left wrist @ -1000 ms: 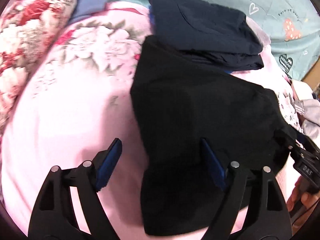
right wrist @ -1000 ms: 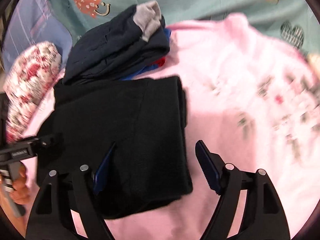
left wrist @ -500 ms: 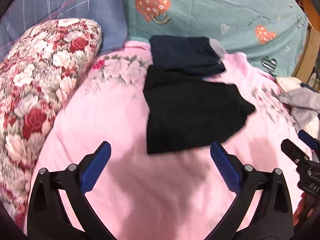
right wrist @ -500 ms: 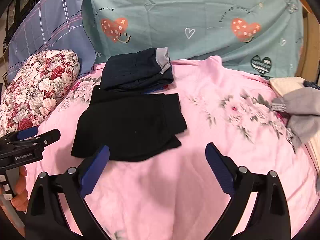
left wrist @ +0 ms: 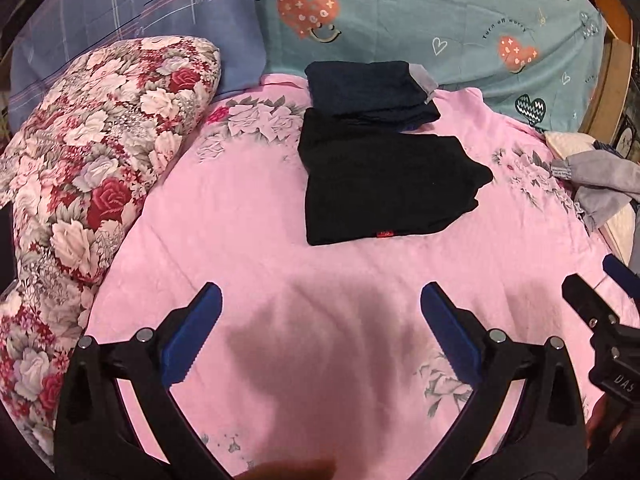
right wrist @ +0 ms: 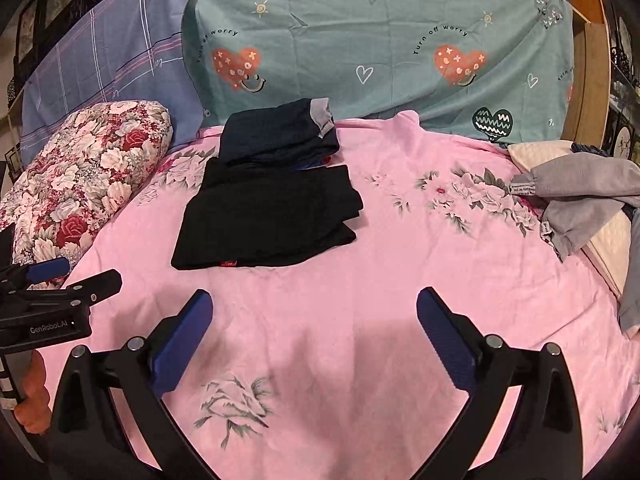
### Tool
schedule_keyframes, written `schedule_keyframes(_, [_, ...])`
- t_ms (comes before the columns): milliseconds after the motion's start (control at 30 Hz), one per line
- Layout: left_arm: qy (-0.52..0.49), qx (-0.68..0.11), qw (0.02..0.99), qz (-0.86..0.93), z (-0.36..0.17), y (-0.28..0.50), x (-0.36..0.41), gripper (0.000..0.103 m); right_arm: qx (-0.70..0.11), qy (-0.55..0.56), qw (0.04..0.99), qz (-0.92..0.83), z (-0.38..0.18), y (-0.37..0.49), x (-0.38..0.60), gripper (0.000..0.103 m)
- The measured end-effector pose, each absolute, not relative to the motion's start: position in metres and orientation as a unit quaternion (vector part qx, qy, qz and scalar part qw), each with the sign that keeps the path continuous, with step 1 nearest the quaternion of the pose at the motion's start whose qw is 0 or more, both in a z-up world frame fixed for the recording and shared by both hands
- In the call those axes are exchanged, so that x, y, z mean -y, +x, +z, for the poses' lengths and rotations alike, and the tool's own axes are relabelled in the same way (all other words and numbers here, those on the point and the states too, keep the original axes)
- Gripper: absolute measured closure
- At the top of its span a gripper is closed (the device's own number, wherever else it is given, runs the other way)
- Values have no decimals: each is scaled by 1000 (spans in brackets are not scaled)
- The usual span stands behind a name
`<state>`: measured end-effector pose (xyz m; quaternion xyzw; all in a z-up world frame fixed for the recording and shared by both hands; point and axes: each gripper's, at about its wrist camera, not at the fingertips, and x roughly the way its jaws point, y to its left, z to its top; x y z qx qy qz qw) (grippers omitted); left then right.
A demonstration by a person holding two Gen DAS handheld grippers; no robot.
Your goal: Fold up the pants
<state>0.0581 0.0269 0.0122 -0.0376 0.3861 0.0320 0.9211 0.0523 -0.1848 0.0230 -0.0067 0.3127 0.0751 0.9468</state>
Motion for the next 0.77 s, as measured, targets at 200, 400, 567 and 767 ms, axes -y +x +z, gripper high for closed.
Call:
schedule_keyframes(200, [-42,-378,924,39,15,47,-31,2,-313,-12,946,87,17,45,175,1])
schedule_keyframes(400, [-47,-363,929,44,17,40,-35,2,-310,1,947,88,17,43,173,1])
schedule_keyframes(567, [-41,-372,927,37,15,41,-33,2,-312,7,946,86,15,45,176,1])
schedule_keyframes(767, [-25,-369,928,43,12,41,-29,2,-312,18,946,84,14,46,180,1])
